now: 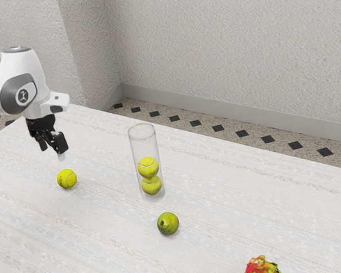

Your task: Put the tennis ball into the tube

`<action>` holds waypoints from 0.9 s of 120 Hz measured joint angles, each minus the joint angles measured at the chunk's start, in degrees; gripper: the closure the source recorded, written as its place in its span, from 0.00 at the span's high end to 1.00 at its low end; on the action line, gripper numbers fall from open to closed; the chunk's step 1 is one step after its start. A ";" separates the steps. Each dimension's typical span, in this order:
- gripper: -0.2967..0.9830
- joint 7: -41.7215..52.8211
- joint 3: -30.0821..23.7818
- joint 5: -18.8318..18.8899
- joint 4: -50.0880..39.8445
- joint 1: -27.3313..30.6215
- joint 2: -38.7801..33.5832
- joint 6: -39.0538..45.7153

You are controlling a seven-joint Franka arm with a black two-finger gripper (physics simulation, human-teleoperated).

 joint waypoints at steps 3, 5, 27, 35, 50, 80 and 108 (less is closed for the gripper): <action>0.77 0.60 0.19 0.07 -0.17 0.03 0.71 1.03; 0.77 0.98 0.28 0.11 -0.24 0.05 1.17 1.65; 0.77 5.32 1.23 -0.22 1.09 1.88 8.69 7.10; 0.77 6.87 1.29 -0.98 2.26 2.68 11.57 8.67; 0.77 10.34 1.25 -4.08 3.61 3.79 17.18 12.37; 0.77 15.82 1.00 -9.14 5.34 4.93 24.44 18.81; 0.77 19.23 0.87 -12.78 6.48 4.94 28.22 21.47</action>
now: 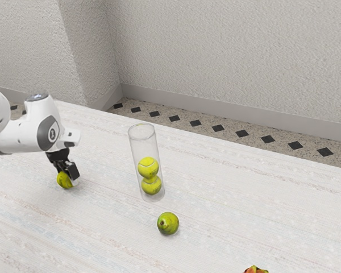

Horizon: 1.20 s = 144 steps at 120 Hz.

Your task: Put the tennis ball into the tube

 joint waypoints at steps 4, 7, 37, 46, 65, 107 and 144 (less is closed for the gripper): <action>0.77 0.39 0.00 -0.23 0.01 0.00 0.07 0.20; 0.76 0.66 0.00 -0.46 0.01 0.00 0.10 0.32; 0.53 2.64 0.01 -2.58 0.01 0.08 0.15 1.10; 0.55 3.07 0.01 -2.86 -0.01 0.15 -0.16 1.01; 0.56 3.98 -0.10 -3.23 -0.38 0.18 -3.95 -0.74; 0.52 4.83 -0.11 -3.30 -0.61 -5.06 -17.28 -12.62; 0.50 4.87 -0.22 -4.62 2.71 -8.39 -24.03 -21.86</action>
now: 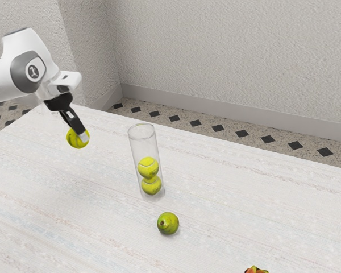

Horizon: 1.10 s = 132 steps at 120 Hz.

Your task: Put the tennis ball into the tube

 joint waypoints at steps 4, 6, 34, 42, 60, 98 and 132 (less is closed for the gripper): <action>0.50 -0.03 0.00 -0.11 0.87 -0.46 0.00 -1.06; 0.50 -0.06 -0.04 -0.16 1.26 -0.70 0.00 -1.56; 0.48 -0.63 -3.72 -0.42 9.09 -3.51 1.04 -9.00; 0.48 -0.85 -4.72 -0.43 11.38 -4.95 2.13 -10.57; 0.47 -1.36 -6.50 -0.24 16.79 -8.36 5.29 -13.39; 0.46 -2.16 -7.05 0.24 23.28 -6.97 9.73 -15.73; 0.46 -2.66 -7.08 0.18 26.76 -9.10 14.04 -16.15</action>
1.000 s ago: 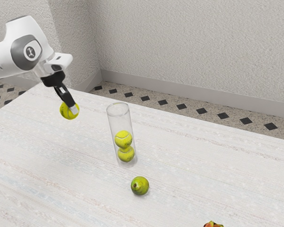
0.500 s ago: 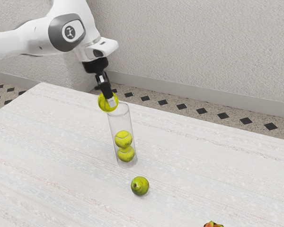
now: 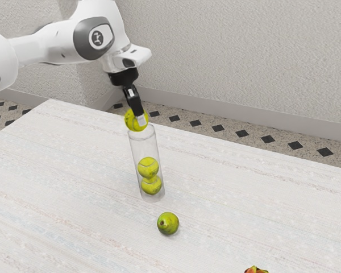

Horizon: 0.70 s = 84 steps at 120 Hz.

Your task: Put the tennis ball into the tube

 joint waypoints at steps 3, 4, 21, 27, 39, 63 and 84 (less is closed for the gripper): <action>0.46 -0.05 0.02 0.01 0.36 -0.02 0.41 -0.01; 0.46 -0.07 0.02 0.01 0.45 -0.03 0.53 -0.02; 0.46 -0.38 0.04 0.03 1.83 -0.04 2.61 0.02; 0.46 -0.47 0.04 0.05 1.98 -0.04 3.08 0.05; 0.50 -0.63 0.04 0.07 2.06 -0.03 3.54 0.14; 0.65 -0.75 0.01 -0.28 2.09 0.00 3.55 0.04; 0.72 -1.42 0.04 -0.17 -0.23 -0.10 0.11 -0.35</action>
